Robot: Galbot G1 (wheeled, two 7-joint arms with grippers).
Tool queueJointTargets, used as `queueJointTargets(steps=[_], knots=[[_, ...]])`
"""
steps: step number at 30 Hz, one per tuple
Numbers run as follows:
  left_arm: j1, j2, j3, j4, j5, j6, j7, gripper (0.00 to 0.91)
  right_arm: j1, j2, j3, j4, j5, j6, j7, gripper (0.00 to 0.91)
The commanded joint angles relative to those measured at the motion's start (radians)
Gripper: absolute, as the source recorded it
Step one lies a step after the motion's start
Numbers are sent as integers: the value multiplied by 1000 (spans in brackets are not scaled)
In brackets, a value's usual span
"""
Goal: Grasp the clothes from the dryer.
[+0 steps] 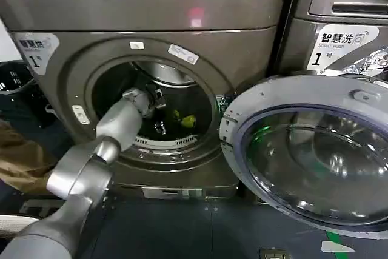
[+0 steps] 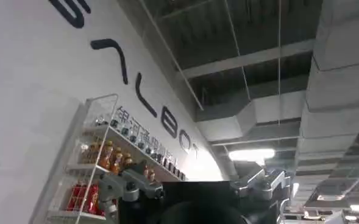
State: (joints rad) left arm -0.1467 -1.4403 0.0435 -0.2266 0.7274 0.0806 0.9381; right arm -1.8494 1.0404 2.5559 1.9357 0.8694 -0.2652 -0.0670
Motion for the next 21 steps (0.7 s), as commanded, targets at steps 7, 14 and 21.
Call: queueJointTargets(steps=[7,14,21], knots=[[7,-27,35,31,100,83,-44,907,10,6,-2,-2,-4,4,-3,907],[29,-37,31,32,81,85,-60,102,12,9,-8,-3,-6,9,-5,907],[41,-49,-40,25,42,78,-120,0,14,10,-13,-6,-6,12,-5,907]])
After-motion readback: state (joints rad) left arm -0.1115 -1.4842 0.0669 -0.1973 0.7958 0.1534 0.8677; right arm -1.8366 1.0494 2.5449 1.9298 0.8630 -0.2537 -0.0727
